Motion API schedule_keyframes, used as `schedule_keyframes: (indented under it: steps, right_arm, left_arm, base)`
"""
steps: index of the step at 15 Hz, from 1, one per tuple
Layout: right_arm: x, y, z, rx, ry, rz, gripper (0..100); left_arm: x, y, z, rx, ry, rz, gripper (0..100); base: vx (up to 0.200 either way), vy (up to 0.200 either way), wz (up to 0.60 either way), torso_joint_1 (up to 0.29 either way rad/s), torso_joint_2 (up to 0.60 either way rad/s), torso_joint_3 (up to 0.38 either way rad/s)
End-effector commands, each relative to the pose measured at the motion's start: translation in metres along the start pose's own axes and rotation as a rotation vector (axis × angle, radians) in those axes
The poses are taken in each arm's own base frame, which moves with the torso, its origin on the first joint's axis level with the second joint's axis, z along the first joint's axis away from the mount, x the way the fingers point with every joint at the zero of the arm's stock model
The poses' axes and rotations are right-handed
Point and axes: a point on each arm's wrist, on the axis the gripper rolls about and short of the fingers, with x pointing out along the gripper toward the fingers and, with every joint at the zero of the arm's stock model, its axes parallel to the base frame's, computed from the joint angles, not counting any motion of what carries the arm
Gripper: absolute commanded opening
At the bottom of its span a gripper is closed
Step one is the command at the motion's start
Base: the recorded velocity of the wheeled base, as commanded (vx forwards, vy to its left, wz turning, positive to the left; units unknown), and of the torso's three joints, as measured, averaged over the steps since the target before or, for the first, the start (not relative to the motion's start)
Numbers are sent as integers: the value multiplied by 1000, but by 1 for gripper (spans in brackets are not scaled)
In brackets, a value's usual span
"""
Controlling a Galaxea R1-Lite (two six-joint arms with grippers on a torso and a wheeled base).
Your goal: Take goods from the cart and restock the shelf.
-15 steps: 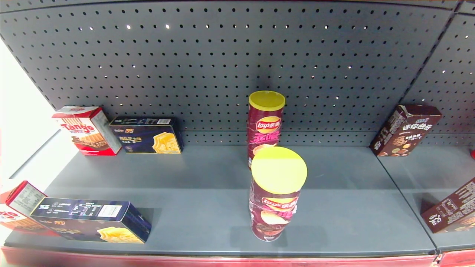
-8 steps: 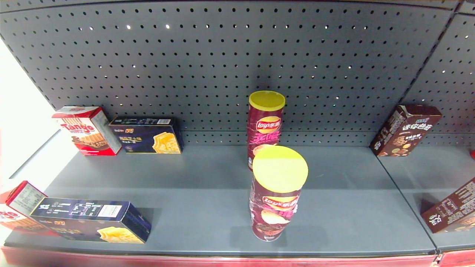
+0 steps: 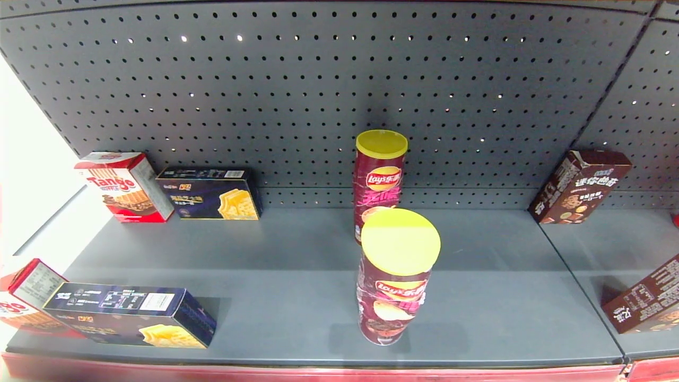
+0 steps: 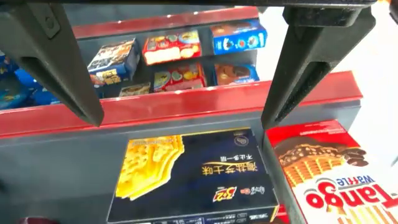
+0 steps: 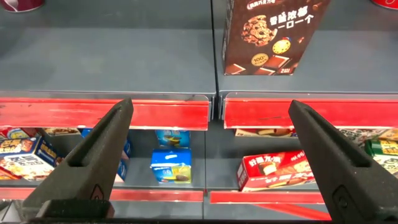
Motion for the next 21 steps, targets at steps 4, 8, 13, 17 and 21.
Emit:
schedule_keyframes:
  steps: [4,8,13,17,21]
  right_arm:
    - [0,0,0,0,1,0,100]
    - [0,0,0,0,3,0,100]
    - [0,0,0,0,1,0,100]
    - [0,0,0,0,0,3,100]
    - [0,0,0,0,1,3,100]
  left_arm:
    - [-2,0,-1,-34,-19,-13,100]
    - [-2,4,-6,-25,37,198,100]
    - [-2,0,-7,15,46,41,100]
    - [-2,1,-8,-3,48,54,100]
    - [-2,1,-8,-10,47,48,100]
  base:
    - [0,0,0,0,0,0]
    - [0,0,0,0,0,0]
    - [0,0,0,0,0,0]
    - [0,0,0,0,0,0]
    - [0,0,0,0,0,0]
